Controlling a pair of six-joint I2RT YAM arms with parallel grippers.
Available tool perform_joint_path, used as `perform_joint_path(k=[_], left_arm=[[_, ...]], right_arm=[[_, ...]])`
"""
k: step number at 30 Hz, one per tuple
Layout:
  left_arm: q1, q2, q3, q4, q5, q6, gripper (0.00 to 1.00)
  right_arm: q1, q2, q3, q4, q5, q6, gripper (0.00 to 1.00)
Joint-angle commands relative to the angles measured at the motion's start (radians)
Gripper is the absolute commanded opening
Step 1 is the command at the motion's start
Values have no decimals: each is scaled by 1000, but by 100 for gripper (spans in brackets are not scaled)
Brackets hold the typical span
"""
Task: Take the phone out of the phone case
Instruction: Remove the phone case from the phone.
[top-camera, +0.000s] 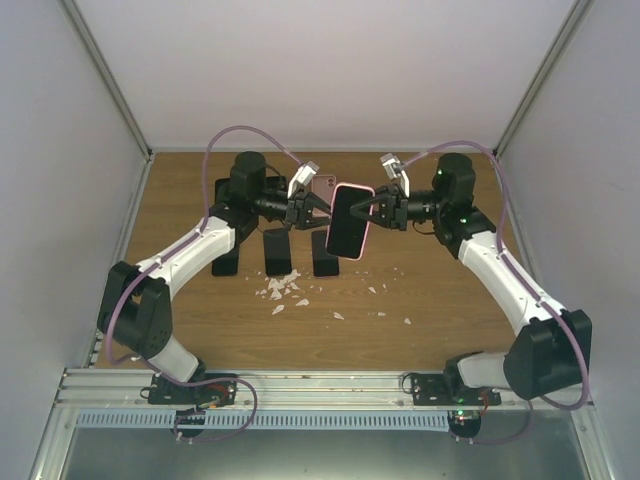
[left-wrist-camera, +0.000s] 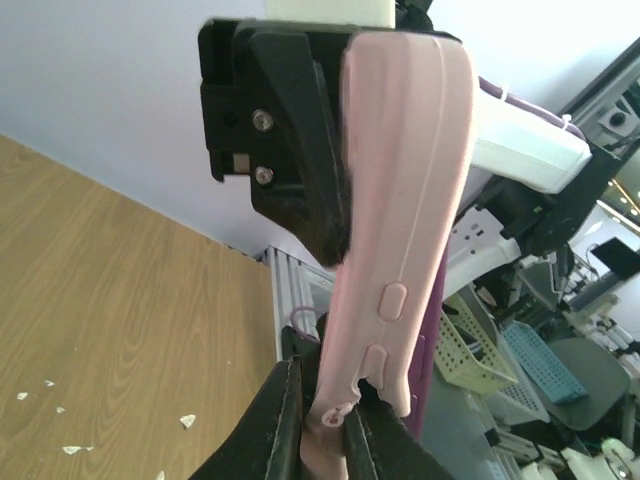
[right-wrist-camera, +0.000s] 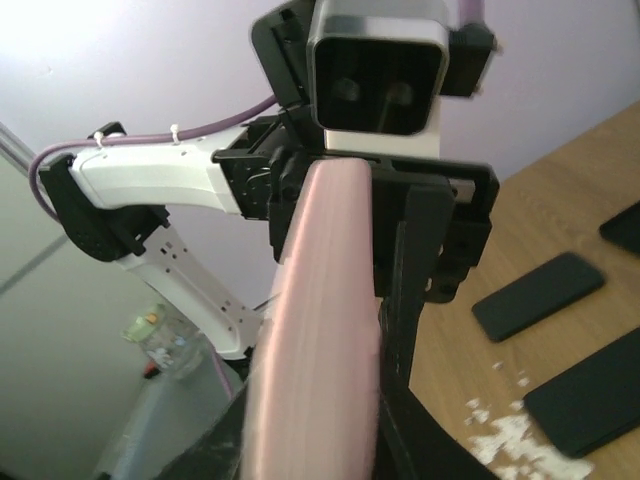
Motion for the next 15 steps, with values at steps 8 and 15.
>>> perform_joint_path(k=[8,15], left_arm=[[20,-24,-73,225,-188,-230,0],[68,-20,-106,216,-265,-326,0]], right_arm=[[-56,54,146,-327,4,-247,53],[-78,33,215,-492,352,-453,73]])
